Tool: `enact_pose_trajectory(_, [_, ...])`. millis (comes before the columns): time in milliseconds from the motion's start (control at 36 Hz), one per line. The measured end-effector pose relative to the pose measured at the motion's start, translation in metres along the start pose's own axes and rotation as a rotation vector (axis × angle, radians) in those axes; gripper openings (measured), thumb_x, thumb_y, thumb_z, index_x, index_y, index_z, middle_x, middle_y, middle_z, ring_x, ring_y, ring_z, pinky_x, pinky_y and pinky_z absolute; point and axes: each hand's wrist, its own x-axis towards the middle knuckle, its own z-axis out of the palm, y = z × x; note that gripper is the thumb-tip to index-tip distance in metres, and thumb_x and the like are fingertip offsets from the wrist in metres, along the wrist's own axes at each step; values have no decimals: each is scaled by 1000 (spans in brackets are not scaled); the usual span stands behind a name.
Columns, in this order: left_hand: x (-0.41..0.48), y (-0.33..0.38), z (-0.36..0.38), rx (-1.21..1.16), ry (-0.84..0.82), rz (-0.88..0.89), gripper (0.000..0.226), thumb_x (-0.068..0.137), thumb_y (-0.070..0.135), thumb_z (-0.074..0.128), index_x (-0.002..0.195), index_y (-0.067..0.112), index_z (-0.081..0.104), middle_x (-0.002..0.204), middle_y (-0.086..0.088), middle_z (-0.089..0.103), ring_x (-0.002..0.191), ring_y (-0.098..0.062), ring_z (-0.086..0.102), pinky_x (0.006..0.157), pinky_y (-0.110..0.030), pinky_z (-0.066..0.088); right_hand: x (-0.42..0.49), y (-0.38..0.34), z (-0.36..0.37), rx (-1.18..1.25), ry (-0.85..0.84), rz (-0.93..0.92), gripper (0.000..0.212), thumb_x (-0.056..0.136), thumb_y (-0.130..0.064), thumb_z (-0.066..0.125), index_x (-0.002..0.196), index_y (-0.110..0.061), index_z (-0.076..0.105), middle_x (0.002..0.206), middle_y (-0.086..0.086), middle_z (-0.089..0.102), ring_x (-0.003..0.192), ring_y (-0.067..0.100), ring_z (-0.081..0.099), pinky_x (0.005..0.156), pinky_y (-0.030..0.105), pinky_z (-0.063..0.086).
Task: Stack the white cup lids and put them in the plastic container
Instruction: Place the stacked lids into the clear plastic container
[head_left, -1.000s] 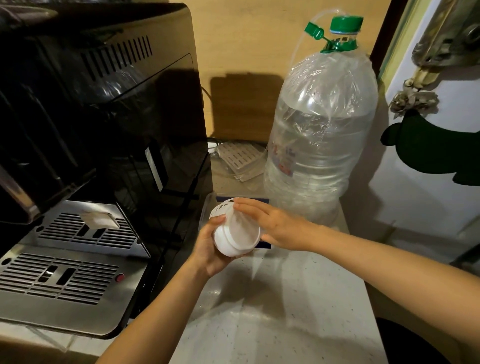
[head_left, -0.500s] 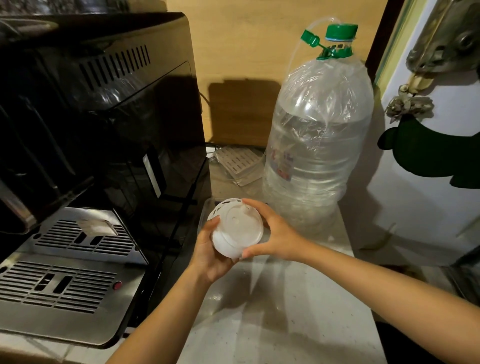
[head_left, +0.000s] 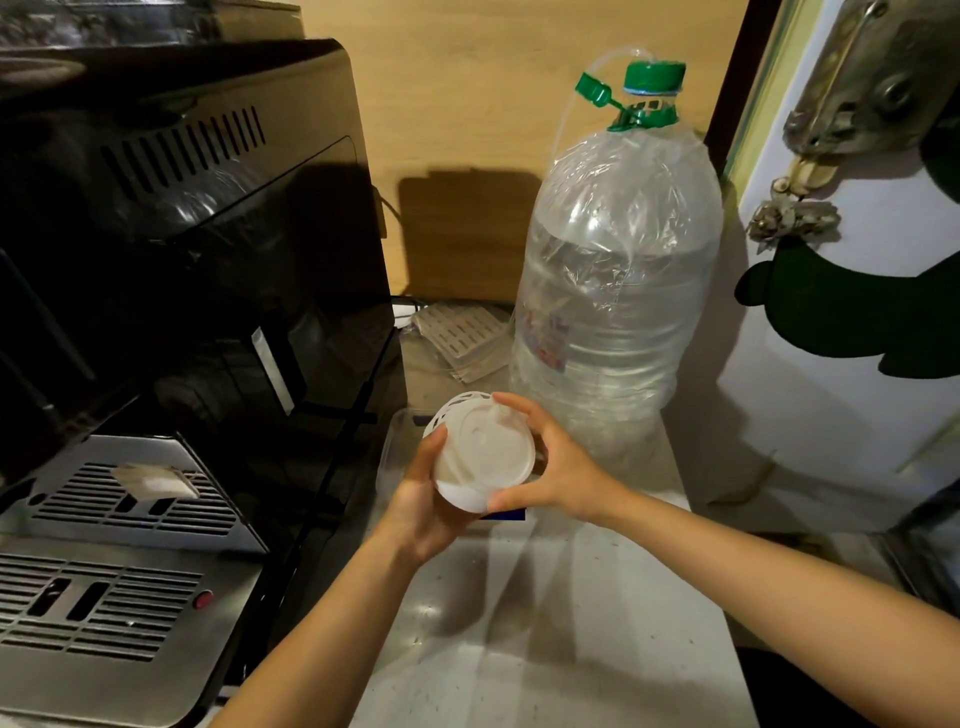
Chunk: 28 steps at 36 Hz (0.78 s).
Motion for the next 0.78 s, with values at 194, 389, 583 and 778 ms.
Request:
enact_pose_trajectory(194, [11,8,8,255,110,89,71,58,57,72,118,20,57,113,-8,69,100,-22,66,75,-33,57,6,4,-16,-16,52,-9,90,55,-3,86,112,-48,34,117,-25,38,117,14,43,101,28,40])
enact_pose_trajectory(389, [27,11,8,445,274,65,17,90,26,49,97,12,56,100,-8,65,90,-20,64,64,-24,56,15,17,-31,-104,63,-13,92,56,-2,85,123,-35,31,127,-7,36,118,10,37,100,25,35])
enact_pose_trajectory(583, [40,20,5,603,279,30,27,88,32,52,102,12,62,93,-5,69,84,-17,66,68,-23,57,33,33,-35,-121,71,-7,94,55,-4,86,121,-41,31,131,-2,37,122,13,36,103,25,32])
enact_pose_trajectory(778, [54,24,-5,711,382,7,33,88,30,54,109,5,62,89,-4,67,83,-16,64,64,-20,54,56,44,-29,-225,-3,39,97,59,-7,85,138,-21,31,143,10,34,131,21,32,104,21,24])
